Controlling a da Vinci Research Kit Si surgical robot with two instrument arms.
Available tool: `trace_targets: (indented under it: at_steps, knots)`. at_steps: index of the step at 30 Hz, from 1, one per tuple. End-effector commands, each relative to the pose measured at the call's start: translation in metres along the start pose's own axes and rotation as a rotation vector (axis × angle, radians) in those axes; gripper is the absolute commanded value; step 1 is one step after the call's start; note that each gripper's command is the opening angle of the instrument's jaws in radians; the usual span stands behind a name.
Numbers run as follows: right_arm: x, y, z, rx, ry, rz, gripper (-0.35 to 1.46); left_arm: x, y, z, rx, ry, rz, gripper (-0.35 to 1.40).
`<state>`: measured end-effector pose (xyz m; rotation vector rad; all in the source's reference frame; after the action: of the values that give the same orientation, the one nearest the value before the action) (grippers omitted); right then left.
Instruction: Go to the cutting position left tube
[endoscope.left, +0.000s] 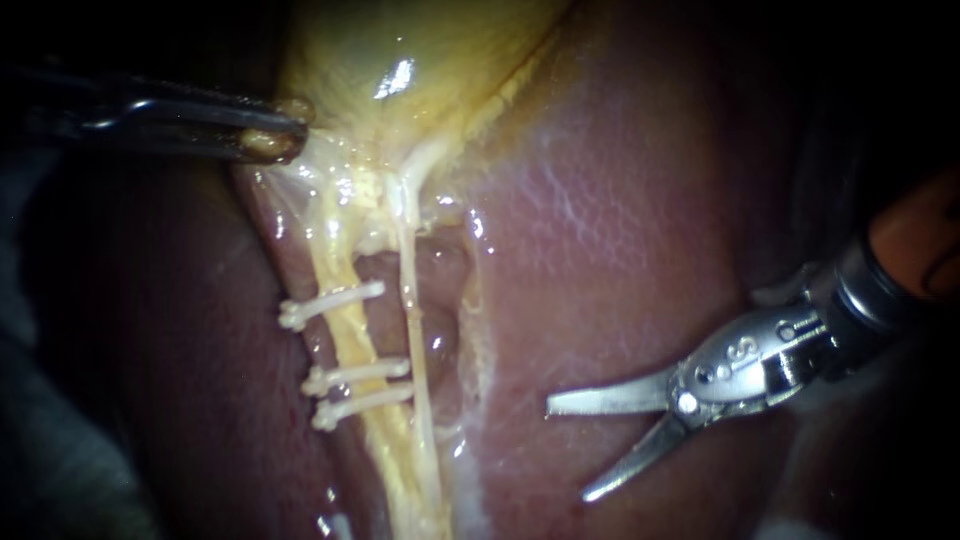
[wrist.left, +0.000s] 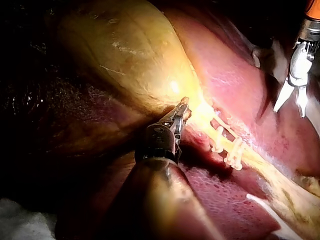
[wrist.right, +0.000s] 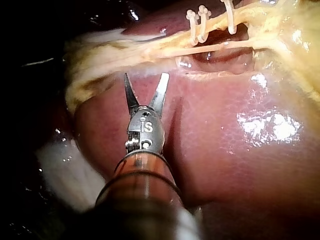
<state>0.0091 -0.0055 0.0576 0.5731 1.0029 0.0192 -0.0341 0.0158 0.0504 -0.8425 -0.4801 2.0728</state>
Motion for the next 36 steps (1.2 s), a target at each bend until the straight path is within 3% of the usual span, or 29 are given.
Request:
trace_targets:
  at_steps: [1,9,21,28,36]
  knots:
    - [0.0002,0.0002,0.0003,0.004,0.001,0.003,1.45,0.0000,0.0001,0.0000,0.002,0.001,-0.001,-0.35]
    - [0.0019,0.0024,0.0034,0.045,0.007,0.164,1.43,0.0000,0.0005,0.0000,0.004,0.001,-0.003,-0.35]
    - [0.0032,0.0058,0.0071,0.083,0.041,0.241,1.43,0.0000,0.0006,0.0000,0.005,0.002,-0.003,-0.35]
    - [0.0029,0.0076,0.0094,0.092,0.047,0.263,1.43,0.0000,0.0006,0.0000,0.005,0.002,-0.003,-0.35]
    - [0.0011,0.0086,0.0116,0.103,0.039,0.280,1.43,0.0000,0.0007,-0.0001,0.006,0.002,-0.003,-0.35]
